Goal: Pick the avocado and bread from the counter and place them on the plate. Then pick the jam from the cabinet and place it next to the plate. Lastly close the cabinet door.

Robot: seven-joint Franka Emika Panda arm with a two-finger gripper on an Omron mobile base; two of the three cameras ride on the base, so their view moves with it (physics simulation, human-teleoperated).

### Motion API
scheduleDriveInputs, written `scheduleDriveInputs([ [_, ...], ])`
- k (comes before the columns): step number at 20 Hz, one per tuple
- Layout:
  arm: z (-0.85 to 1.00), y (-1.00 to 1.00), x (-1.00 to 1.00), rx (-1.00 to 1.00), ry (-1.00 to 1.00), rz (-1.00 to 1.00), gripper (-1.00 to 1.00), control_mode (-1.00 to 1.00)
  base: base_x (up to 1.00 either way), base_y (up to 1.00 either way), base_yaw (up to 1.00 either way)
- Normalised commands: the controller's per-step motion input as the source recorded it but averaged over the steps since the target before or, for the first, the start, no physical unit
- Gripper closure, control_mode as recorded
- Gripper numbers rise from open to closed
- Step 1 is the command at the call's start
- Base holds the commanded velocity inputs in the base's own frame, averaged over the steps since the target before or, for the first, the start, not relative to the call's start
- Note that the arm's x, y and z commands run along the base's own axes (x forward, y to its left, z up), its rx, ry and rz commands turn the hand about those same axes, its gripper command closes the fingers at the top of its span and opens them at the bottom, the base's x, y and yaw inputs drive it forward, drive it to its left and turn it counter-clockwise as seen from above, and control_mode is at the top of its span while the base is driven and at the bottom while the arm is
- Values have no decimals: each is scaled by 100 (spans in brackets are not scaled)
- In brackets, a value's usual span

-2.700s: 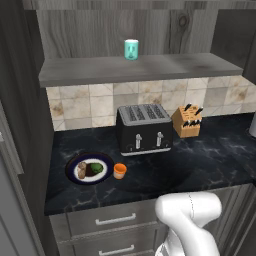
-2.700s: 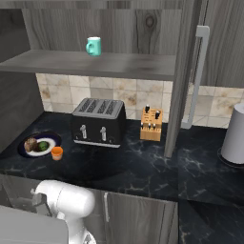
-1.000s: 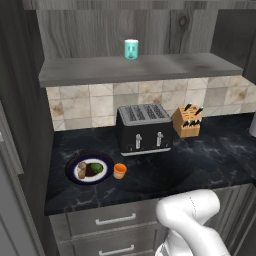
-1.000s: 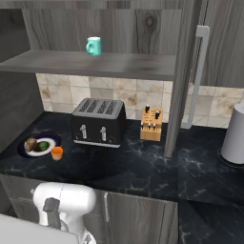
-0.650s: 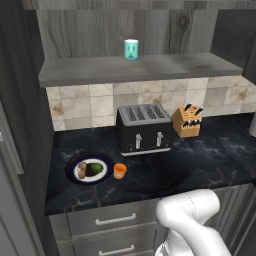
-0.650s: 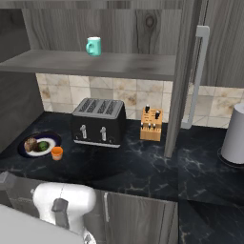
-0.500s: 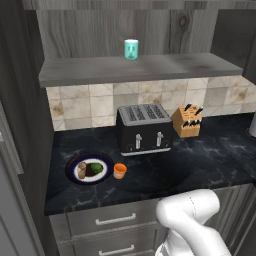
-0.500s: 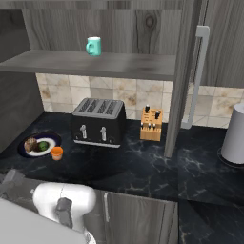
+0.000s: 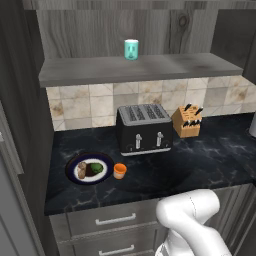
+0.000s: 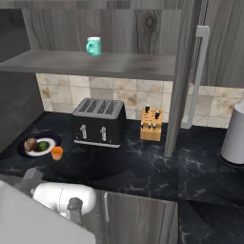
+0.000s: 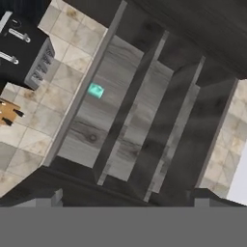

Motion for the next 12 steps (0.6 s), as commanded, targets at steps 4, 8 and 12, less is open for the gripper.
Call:
scheduleDriveInputs([
  [4,-21,-7,36,6,-8,-1,-100,-100,0,0,0],
  [8,-23,-8,39,5,-8,-1,-100,-100,0,0,0],
  [12,-26,-16,37,6,-8,0,-100,-100,0,0,0],
])
